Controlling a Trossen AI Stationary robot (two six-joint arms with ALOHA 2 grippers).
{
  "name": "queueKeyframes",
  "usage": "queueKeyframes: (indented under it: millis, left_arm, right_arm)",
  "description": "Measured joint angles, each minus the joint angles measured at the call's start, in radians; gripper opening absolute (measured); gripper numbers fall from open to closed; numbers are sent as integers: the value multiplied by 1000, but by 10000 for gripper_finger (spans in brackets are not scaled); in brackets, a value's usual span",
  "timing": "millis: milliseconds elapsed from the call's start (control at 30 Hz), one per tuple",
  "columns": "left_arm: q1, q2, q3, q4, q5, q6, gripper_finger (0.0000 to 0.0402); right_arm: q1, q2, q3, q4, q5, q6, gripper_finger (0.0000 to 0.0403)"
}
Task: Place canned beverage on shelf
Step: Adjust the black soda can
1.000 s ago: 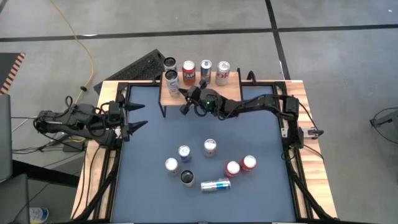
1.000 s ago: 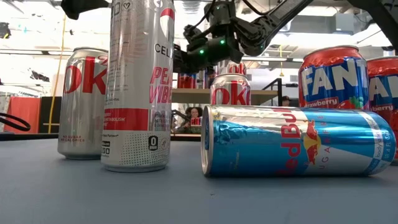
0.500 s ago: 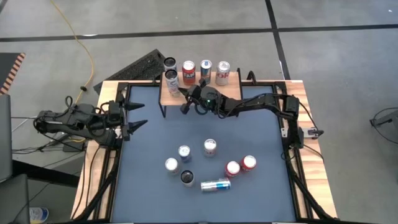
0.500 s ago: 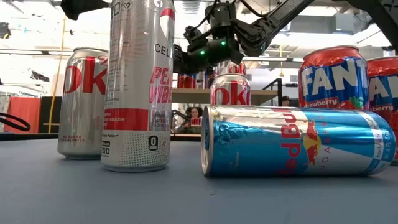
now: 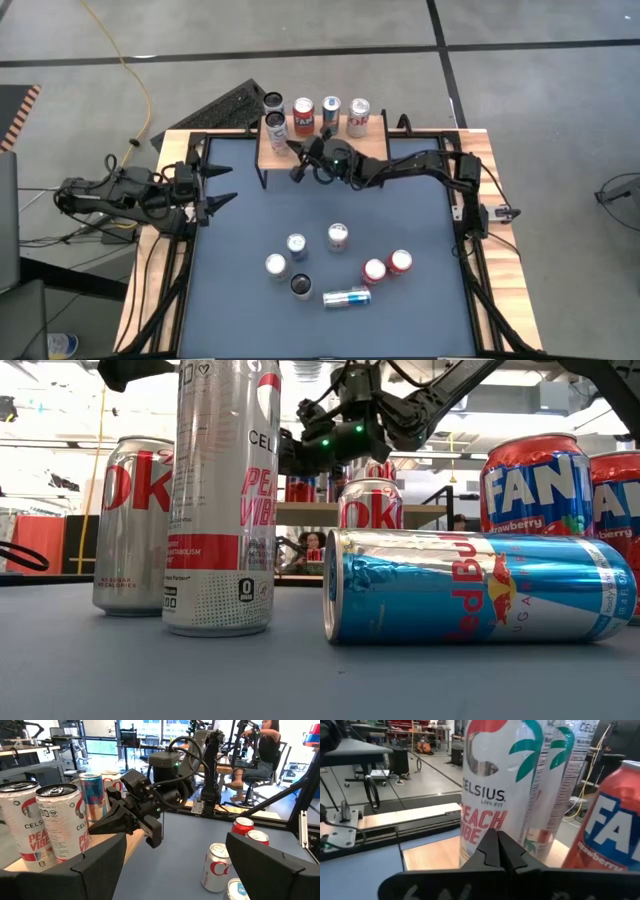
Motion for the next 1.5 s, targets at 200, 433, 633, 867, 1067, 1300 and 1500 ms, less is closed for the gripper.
queueKeyframes:
  millis: [200, 433, 633, 867, 1067, 1300, 1500]
  left_arm:
    - [0, 0, 0, 0, -1, 0, 332]
    - [0, 0, 0, 0, -1, 0, 332]
    - [0, 0, 0, 0, -2, 0, 332]
    - [0, 0, 0, 0, -2, 0, 332]
    - [0, 0, 0, 0, -16, 4, 332]
    - [0, 0, 0, 0, -22, 3, 332]
    - [0, 0, 0, 0, -22, 9, 332]
  right_arm:
    - [8, 0, 0, 4, 3, -13, 0]
    - [5, 0, 0, 5, 2, 3, 0]
    - [-6, 0, 0, 8, -25, 4, 0]
    - [-9, 0, 0, 23, -34, 4, 0]
    - [-14, 0, 0, 26, -42, 4, 0]
    - [-10, 0, 0, 27, -49, -1, 0]
    - [17, 0, 0, 22, -51, -4, 0]
